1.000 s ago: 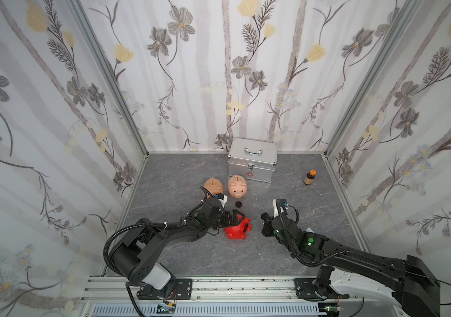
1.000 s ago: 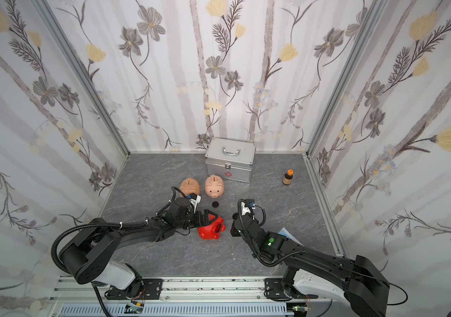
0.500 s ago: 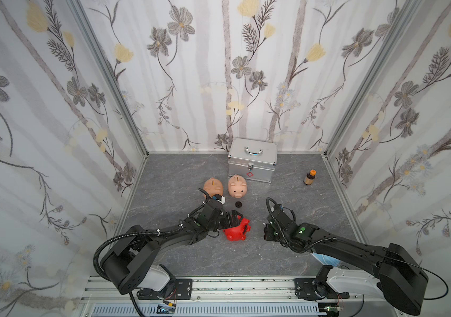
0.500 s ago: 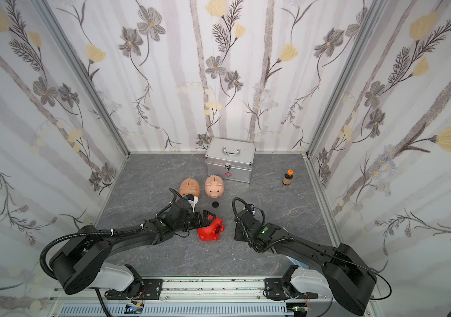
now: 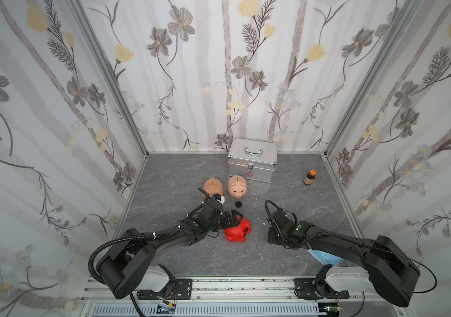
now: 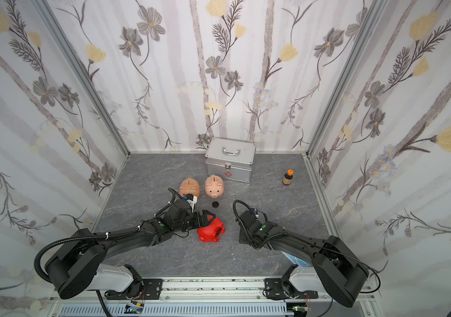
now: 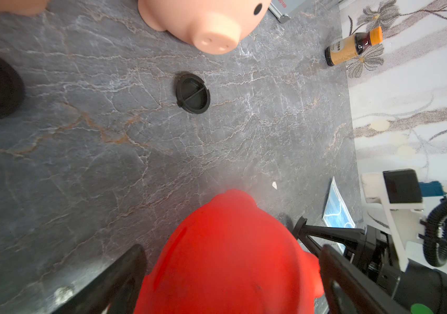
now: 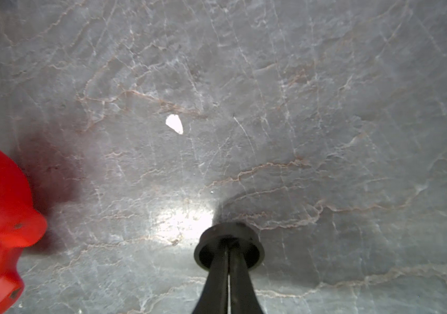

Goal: Open piggy banks
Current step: Place the lid at the center of the board.

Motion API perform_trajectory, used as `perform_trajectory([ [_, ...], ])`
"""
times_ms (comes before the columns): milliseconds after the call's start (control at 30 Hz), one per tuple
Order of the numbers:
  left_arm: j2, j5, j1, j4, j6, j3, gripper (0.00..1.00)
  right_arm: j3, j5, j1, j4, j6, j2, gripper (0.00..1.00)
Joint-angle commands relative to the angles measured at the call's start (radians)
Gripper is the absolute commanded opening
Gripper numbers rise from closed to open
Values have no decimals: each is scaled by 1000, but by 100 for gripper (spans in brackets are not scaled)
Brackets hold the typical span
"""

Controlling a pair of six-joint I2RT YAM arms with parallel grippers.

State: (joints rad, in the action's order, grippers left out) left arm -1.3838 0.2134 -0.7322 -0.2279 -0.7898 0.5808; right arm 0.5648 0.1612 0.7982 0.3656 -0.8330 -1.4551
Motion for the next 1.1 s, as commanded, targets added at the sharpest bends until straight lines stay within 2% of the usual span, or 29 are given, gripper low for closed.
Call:
perform_trajectory([
  [0,20,-5,0,3,-15,-8,100,0,7,-1,-11,-11,-5,19],
  [300,98,-2,-2,35,-36,-52,100,6,61,11,-11,-26,174,33],
  [367,112,1,-3,34,-43,-64,100,-7,34,29,-72,-19,224,35],
  [533,118,22,-8,25,-48,-74,100,-70,-124,60,-300,-43,278,44],
  [700,120,27,-21,8,-66,-89,100,-91,-118,104,-387,-115,297,57],
  [767,120,31,-23,5,-69,-89,97,-93,-109,108,-394,-143,295,59],
  [1067,120,32,-44,-27,-82,-93,81,-94,-105,113,-455,-209,275,84],
])
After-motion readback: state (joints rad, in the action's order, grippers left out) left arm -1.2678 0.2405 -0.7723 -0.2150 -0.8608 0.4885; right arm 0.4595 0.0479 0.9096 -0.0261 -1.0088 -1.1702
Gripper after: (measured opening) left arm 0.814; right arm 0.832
